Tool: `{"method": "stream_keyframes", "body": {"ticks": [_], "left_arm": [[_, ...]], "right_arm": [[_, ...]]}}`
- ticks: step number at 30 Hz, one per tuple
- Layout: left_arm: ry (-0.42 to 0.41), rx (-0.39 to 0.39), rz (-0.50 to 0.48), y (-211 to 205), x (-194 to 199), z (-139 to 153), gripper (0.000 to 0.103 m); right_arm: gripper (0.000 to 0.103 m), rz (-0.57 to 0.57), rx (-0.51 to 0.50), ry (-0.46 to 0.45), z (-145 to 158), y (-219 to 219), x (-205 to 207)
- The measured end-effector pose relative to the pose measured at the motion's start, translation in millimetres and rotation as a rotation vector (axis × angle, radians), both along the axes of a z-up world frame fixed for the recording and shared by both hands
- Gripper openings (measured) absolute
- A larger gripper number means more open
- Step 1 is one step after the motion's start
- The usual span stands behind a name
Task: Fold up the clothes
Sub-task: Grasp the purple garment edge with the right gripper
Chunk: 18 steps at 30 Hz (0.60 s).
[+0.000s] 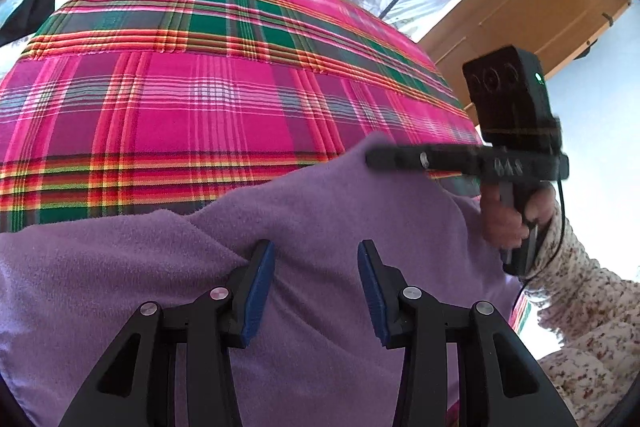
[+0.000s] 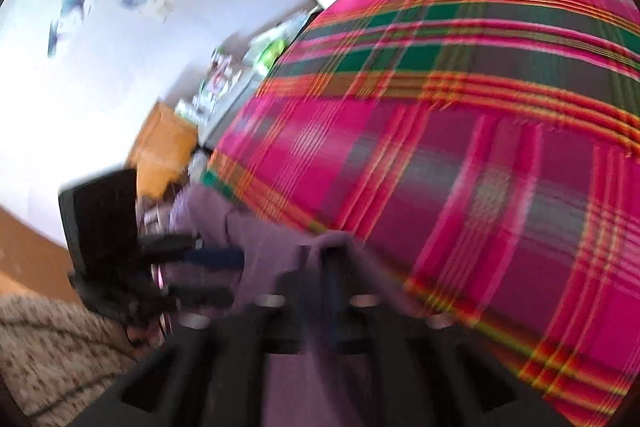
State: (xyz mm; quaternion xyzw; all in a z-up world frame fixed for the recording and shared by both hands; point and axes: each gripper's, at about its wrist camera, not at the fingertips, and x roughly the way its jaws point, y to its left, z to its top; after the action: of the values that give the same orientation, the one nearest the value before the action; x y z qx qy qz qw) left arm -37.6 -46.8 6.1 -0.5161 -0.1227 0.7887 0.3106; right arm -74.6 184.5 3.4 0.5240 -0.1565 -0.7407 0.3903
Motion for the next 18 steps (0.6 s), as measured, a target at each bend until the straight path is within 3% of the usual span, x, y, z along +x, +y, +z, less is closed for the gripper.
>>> {"method": "stream_keyframes", "body": {"ticks": [8, 18], "left_arm": [[-0.005, 0.004, 0.036, -21, 5, 3, 0.045], [0.041, -0.115, 0.366, -108, 4, 24, 0.045]], "right_arm": [[0.003, -0.052, -0.018, -0.038, -12, 7, -5], [0.005, -0.066, -0.033, -0.063, -18, 5, -6]]}}
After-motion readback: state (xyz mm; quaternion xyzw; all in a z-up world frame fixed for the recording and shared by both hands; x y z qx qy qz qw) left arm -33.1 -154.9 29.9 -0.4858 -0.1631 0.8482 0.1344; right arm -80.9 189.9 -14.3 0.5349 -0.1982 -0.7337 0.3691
